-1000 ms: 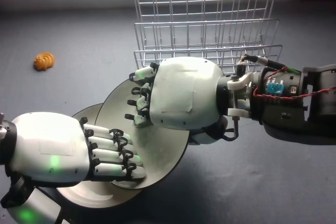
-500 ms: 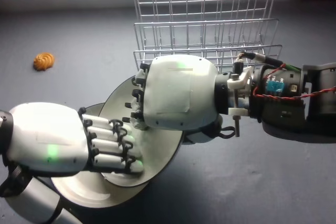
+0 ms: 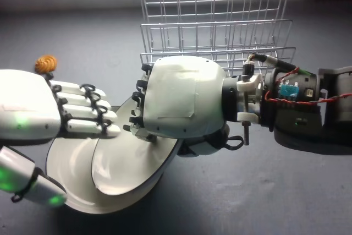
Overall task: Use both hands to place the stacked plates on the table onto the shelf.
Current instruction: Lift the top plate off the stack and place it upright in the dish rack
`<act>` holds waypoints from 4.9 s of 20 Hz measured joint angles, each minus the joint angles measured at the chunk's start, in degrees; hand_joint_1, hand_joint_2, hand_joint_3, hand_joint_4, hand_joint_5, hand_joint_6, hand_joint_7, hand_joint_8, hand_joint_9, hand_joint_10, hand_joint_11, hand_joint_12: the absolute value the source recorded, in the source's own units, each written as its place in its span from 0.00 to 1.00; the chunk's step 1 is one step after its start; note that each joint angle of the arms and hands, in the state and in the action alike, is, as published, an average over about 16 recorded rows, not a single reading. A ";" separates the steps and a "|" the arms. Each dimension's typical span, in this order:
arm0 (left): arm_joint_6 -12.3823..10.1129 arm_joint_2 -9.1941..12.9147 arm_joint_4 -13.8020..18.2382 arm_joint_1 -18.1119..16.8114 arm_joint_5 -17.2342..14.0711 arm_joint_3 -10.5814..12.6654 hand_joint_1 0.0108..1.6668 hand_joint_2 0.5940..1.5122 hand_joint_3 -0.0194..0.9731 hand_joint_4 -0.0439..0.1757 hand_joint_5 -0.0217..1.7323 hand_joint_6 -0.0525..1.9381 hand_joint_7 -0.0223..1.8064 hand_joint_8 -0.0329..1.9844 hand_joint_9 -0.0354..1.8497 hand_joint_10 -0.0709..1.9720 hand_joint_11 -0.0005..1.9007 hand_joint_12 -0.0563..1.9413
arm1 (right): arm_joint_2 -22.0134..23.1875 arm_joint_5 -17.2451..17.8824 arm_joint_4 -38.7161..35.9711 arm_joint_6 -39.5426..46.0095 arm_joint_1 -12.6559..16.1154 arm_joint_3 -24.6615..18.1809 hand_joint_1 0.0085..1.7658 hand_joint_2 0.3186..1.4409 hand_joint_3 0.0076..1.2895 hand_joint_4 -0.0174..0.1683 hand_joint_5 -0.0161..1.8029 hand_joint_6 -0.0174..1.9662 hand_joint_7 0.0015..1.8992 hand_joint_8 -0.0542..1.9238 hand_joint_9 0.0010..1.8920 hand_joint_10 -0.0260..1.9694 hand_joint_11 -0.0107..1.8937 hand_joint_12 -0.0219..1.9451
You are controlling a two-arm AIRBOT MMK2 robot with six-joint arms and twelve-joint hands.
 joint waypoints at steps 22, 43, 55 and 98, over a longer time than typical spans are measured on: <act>-0.64 4.74 -0.47 -3.84 6.59 9.03 0.01 0.57 0.02 0.22 0.03 0.03 0.03 0.02 0.03 0.04 0.01 0.02 | 14.36 -1.09 12.88 0.18 10.66 -12.96 0.70 0.54 0.00 0.10 0.62 0.28 0.61 0.50 0.63 0.41 0.50 0.62; 12.39 1.88 2.24 2.16 -24.16 11.11 0.01 0.57 0.02 0.22 0.02 0.03 0.02 0.02 0.03 0.04 0.01 0.02 | 17.78 -10.41 14.32 30.85 22.86 -2.25 0.71 0.54 0.00 0.10 0.62 0.28 0.59 0.53 0.60 0.48 0.48 0.64; 14.55 0.26 3.30 6.95 -17.86 7.79 0.01 0.58 0.02 0.22 0.02 0.03 0.03 0.02 0.03 0.04 0.01 0.02 | 16.09 -15.78 -1.80 54.37 24.50 4.30 0.72 0.57 0.00 0.06 0.58 0.39 0.59 0.49 0.60 0.43 0.46 0.66; -9.18 1.35 -4.74 16.06 9.24 -1.18 0.00 0.58 0.02 0.17 0.01 0.01 0.02 0.01 0.01 0.02 0.01 0.04 | 7.14 -19.59 0.71 63.72 14.44 18.42 0.62 0.72 0.00 0.07 0.44 0.40 0.46 0.52 0.42 0.53 0.32 0.79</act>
